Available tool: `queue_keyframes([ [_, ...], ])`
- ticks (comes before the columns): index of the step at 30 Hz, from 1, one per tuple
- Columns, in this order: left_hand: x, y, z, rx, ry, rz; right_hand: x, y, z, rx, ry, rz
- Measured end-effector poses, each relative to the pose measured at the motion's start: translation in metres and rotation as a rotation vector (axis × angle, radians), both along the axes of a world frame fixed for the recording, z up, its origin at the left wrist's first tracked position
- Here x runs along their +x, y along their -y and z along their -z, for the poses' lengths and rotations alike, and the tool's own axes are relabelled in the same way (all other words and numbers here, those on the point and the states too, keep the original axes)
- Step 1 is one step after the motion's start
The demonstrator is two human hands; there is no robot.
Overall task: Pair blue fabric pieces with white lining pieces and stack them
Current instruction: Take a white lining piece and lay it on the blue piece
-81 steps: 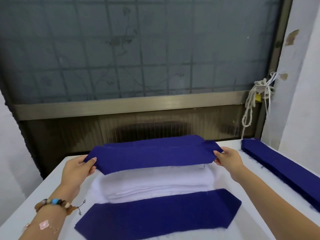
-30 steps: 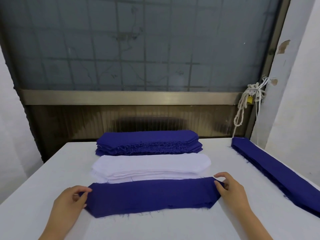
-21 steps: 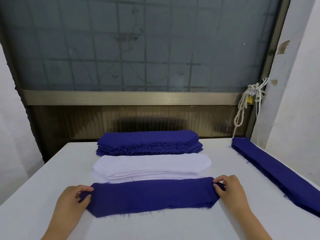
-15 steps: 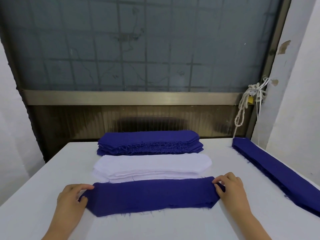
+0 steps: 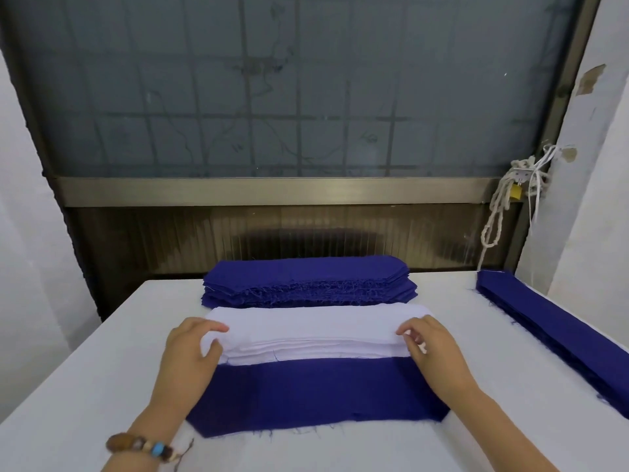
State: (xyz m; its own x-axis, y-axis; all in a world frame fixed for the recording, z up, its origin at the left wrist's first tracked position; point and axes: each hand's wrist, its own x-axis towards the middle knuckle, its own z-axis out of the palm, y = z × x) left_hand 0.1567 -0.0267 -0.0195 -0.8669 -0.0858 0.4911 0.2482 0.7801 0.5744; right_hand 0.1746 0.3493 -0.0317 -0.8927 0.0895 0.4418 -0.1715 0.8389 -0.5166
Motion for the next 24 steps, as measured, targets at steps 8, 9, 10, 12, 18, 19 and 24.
queue_keyframes([
  [8, -0.057, -0.058, 0.009, 0.015, 0.045, 0.143, -0.062, 0.061, -0.008, -0.020, 0.082, -0.198],
  [9, -0.061, -0.060, 0.013, -0.010, 0.049, 0.140, -0.067, 0.063, -0.007, -0.032, 0.099, -0.194],
  [10, -0.064, -0.060, 0.016, -0.040, 0.051, 0.127, -0.072, 0.063, -0.007, -0.044, 0.110, -0.178],
  [12, -0.069, -0.058, 0.020, -0.100, 0.066, 0.095, -0.079, 0.063, -0.005, -0.032, 0.114, -0.138],
  [18, -0.076, -0.053, 0.028, -0.262, 0.054, 0.033, -0.083, 0.064, 0.006, 0.114, 0.106, -0.096],
  [19, -0.076, -0.052, 0.030, -0.295, 0.039, 0.005, -0.084, 0.064, 0.006, 0.119, 0.102, -0.091],
  [24, -0.074, -0.050, 0.031, -0.332, 0.090, 0.007, -0.080, 0.066, 0.008, 0.087, 0.069, -0.080],
])
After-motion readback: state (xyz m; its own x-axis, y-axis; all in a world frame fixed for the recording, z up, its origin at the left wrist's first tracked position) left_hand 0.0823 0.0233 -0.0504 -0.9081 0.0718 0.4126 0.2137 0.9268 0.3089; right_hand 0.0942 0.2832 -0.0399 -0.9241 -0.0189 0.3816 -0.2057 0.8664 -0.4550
